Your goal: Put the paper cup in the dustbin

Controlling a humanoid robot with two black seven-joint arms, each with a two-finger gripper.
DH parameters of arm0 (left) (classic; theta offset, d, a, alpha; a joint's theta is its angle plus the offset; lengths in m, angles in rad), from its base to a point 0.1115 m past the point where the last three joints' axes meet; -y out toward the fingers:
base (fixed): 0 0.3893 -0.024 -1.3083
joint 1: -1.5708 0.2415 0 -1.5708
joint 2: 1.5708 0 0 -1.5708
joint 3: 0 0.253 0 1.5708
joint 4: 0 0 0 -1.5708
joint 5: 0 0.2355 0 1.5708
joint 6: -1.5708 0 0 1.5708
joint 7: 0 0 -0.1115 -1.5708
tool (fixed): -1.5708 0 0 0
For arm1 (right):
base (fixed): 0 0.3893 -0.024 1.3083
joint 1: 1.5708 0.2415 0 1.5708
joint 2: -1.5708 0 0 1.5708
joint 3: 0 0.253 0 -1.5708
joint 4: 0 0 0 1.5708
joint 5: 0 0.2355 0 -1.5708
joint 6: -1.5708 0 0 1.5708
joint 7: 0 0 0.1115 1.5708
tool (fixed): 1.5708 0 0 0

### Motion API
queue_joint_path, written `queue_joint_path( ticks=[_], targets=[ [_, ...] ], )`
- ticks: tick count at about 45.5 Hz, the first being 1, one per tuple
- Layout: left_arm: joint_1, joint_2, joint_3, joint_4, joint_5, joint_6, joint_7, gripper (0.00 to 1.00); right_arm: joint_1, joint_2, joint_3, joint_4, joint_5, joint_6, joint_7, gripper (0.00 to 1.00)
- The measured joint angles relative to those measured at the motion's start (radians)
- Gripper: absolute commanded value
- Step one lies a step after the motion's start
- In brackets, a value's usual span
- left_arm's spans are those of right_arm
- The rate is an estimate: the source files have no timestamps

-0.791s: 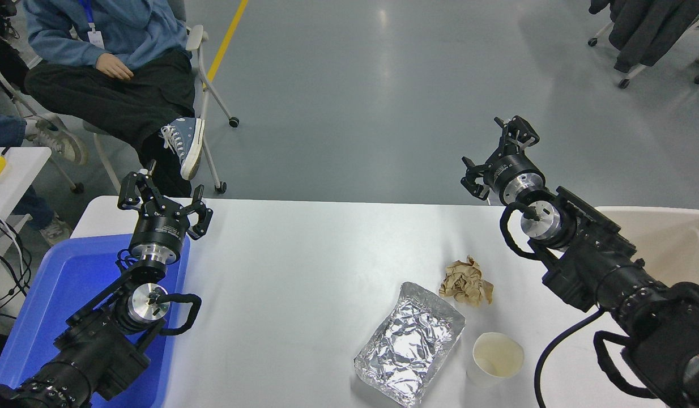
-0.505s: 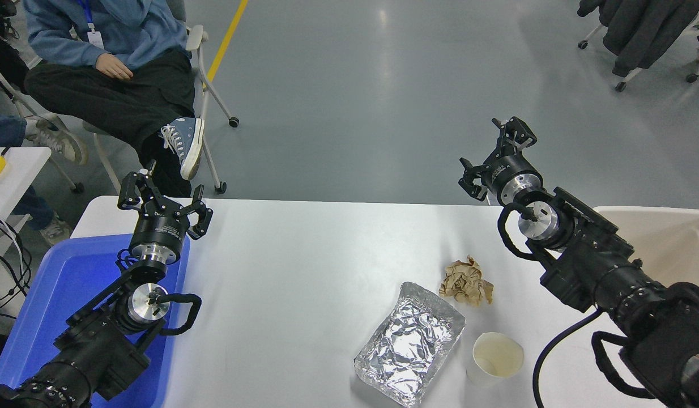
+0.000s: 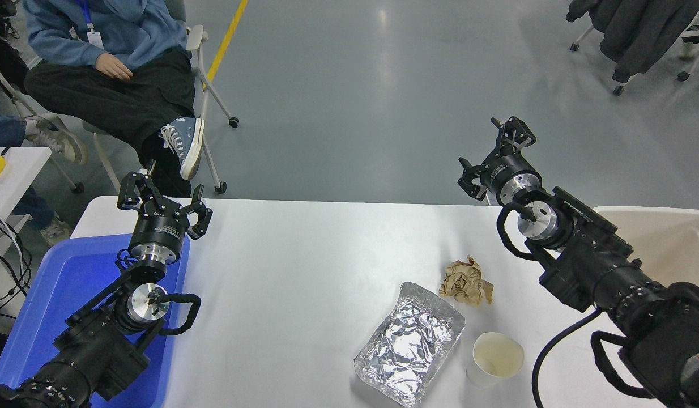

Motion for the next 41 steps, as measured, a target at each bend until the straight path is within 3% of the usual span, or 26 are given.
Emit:
queue_joint_path(
  ticks=[41],
  targets=[
    [0.000, 0.000, 0.000, 0.001, 0.000, 0.000, 0.000, 1.00, -0.012, 0.030, -0.011, 0.098, -0.013, 0.012, 0.000, 1.00]
  ],
)
